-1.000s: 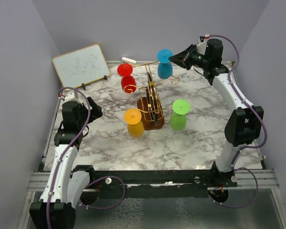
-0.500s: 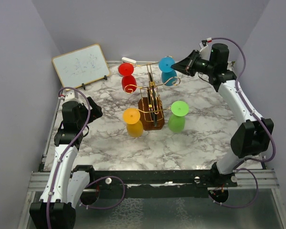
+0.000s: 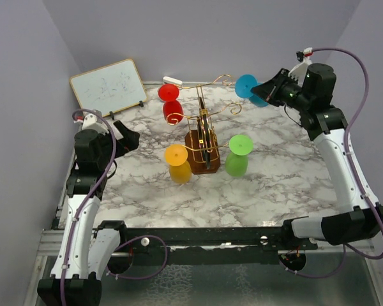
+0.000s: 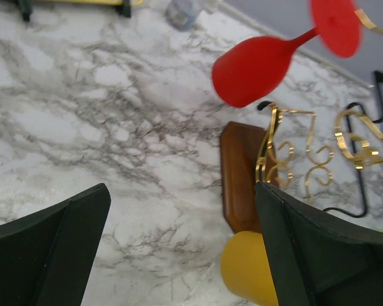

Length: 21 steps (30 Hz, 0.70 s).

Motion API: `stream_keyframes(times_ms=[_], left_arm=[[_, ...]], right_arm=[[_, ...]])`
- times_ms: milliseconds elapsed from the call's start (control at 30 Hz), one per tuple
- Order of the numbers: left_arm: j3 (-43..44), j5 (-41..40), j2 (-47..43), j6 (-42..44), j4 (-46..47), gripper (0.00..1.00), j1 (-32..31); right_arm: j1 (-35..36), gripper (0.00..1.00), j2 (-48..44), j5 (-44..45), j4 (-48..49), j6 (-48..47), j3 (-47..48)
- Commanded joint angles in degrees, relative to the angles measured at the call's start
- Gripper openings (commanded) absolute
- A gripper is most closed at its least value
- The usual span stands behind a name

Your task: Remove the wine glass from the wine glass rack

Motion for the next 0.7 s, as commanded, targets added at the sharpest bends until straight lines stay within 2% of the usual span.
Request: stream_keyframes(times_ms=[0,100,200,300,400,500,667], left_arm=[[10.8,11.2,-0.2,-3.3,0.8,0.99,0.2],[16.0,22.7,1.9,-6.0,2.6,0.99,0.2],[18.1,31.5,4.0,-12.4,6.4,0.98,0.1],[17.8,37.3,5.8,-21.4,11.8,0.87,0.1],[16.5,40.3,7.3,-31.8,18.3,0.85,-0.5],[15.9,40.1,7.2,-38.9,21.4,0.85,-2.3],[20.4,38.1,6.4,-42.3,15.9,0.86,-6.1]], right_arm=[[0.3,0.01,-4.5,9.9,-2.7,-14.8,1.9],[1.4,0.01,-8.3,6.6,0.0,-23.3,0.6],[5.9,0.01,-11.7,7.7,1.7,-31.8,-0.4],[11.3,0.01,-14.6,9.6,2.8,-40.1,-1.6],[16.6,0.01,-17.1,10.5,4.2,-48.3,-3.1],[19.5,0.01,-18.6,7.3,5.9,-55.0,-3.8],[22.9,0.01,-17.0,3.2,5.6,-64.2,-2.5]])
